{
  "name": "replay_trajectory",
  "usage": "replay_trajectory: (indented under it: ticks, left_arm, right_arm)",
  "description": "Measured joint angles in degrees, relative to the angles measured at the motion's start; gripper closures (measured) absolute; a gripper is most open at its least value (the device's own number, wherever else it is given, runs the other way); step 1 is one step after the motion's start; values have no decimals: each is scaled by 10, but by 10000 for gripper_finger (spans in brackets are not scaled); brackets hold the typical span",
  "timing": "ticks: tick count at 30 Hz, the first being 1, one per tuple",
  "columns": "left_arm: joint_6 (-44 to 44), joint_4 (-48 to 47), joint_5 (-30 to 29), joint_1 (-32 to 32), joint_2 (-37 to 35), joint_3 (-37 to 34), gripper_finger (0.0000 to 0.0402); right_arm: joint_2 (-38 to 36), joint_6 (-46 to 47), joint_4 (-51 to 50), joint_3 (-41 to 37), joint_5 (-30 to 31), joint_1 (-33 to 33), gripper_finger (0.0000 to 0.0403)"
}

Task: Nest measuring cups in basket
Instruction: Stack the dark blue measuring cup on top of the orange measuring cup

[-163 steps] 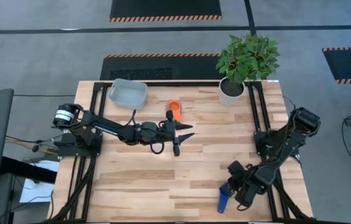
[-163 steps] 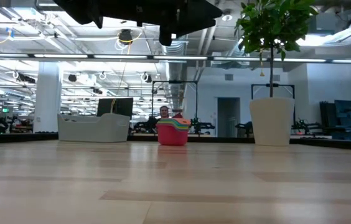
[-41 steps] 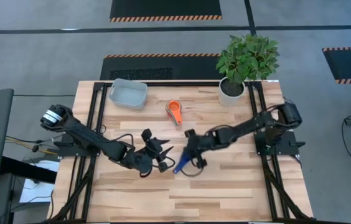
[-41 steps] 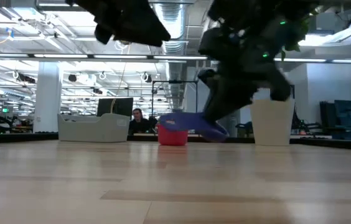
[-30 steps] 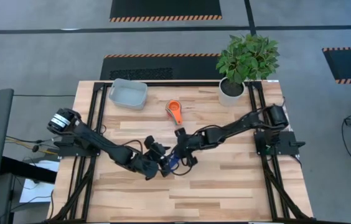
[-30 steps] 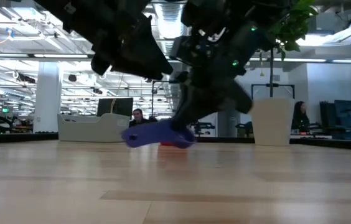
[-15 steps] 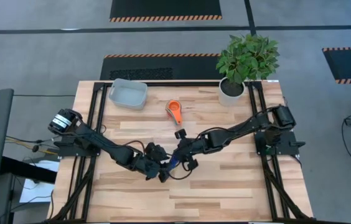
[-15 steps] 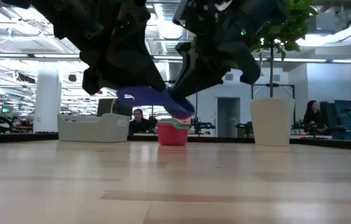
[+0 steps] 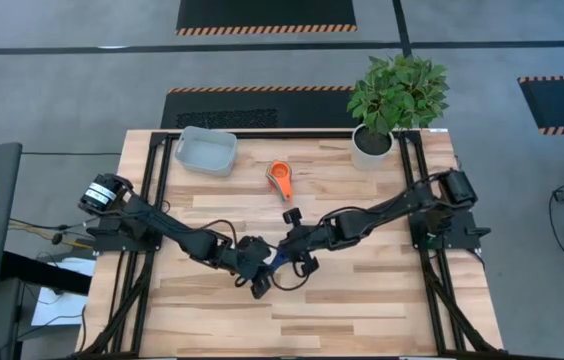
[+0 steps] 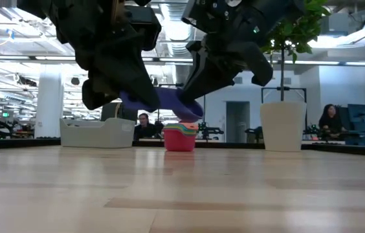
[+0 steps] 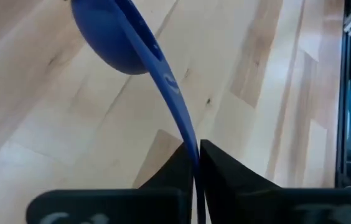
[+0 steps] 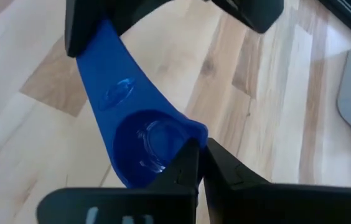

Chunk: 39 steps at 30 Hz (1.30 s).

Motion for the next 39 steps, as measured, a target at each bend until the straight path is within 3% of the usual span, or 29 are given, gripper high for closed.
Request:
replay_trajectory:
  ticks: [5, 11, 14, 19, 23, 29, 33, 39]
  left_arm:
    - [11, -1, -71, 1, 0, -1, 399]
    - [20, 16, -165, 14, 0, 0, 401]
    - [5, 58, -224, 36, 0, -9, 401]
    - [-43, 164, -262, 87, 6, -46, 401]
    - [-82, 288, -273, 128, 15, -94, 401]
    - [-101, 488, -252, 178, 22, -149, 401]
    - [-126, 488, -240, 200, 24, -154, 401]
    - [-176, 493, -170, 242, 54, -152, 402]
  right_arm:
    - [-1, 34, -10, 0, 64, 14, 353]
    - [-36, 84, -84, -1, 268, 48, 261]
    - [-69, 151, -116, -3, 321, 59, 204]
    - [-131, 316, -211, -29, 372, 54, 132]
    - [-185, 382, -254, -73, 412, 54, 113]
    - [-263, 411, -249, -135, 419, 48, 112]
    - [-297, 412, -242, -151, 418, 42, 112]
    - [-316, 411, -238, -154, 417, 43, 112]
